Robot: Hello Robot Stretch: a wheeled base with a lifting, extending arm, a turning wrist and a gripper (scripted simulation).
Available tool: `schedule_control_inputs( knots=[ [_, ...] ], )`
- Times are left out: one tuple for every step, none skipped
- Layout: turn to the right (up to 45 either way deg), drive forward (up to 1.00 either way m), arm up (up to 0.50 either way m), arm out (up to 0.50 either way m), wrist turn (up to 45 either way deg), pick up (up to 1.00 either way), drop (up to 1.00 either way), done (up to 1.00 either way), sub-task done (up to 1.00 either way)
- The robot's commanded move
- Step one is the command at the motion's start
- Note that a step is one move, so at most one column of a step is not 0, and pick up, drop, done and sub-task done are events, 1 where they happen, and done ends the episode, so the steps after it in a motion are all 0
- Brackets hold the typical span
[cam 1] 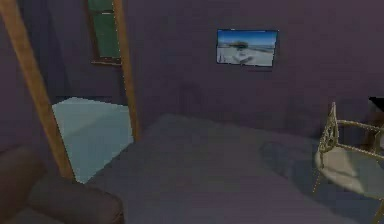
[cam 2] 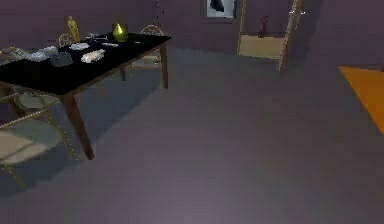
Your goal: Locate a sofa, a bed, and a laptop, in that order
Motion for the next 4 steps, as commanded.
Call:
schedule_control_inputs(
  knots=[
    [0.0,0.9,0.0,0.0,0.0,0.0,0.0,0.0,0.0],
    [39.0,0.0,0.0,0.0,0.0,0.0,0.0,0.0,0.0],
    [0.0,0.05,0.0,0.0,0.0,0.0,0.0,0.0,0.0],
    [-45.0,0.0,0.0,0.0,0.0,0.0,0.0,0.0,0.0]
  ],
)
